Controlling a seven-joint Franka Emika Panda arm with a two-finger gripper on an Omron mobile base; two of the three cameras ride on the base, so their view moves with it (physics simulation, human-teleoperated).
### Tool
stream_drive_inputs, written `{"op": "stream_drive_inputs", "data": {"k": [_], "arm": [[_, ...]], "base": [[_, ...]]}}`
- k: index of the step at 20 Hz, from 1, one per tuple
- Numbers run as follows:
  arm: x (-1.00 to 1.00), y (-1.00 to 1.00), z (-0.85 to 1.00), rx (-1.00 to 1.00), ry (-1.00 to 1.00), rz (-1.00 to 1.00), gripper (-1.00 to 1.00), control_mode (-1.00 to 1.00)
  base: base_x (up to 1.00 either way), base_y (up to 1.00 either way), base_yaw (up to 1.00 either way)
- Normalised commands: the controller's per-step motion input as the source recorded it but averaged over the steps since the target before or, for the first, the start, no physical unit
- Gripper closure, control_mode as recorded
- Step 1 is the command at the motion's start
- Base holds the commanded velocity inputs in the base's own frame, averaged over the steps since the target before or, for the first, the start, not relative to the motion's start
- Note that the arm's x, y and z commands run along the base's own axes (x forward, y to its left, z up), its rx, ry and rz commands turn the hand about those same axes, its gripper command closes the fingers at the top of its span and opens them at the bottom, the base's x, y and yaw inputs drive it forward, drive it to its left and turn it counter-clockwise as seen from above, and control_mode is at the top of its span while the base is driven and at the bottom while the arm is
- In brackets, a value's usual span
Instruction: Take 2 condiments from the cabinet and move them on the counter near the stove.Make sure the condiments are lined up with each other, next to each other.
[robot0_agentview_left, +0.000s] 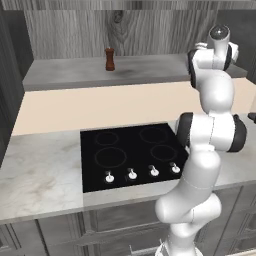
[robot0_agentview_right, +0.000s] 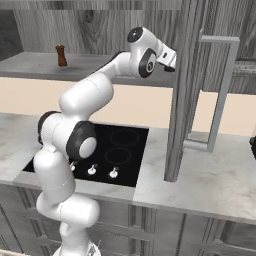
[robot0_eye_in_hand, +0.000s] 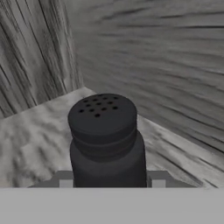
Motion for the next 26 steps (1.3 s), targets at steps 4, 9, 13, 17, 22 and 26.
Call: {"op": "stream_drive_inputs", "data": {"k": [4,9,13,17,22,26], "arm": [[-0.41,0.12,0.00,0.00,-0.13,0.00,1.00,-1.00],[-0.55,0.36,0.00,-0.02,-0.13,0.03,1.00,-1.00],[-0.63,0.43,0.00,-0.01,-0.03,0.04,1.00,-1.00],[-0.77,0.42,0.00,0.00,-0.06,0.06,1.00,-1.00],[-0.68,0.32,0.26,0.00,-0.01,0.10,1.00,-1.00],[-0.64,0.36,0.22,0.00,0.07,0.14,1.00,-1.00]], "base": [[0.00,0.00,0.00],[0.00,0.00,0.00],[0.00,0.00,0.00],[0.00,0.00,0.00],[0.00,0.00,0.00],[0.00,0.00,0.00]]}}
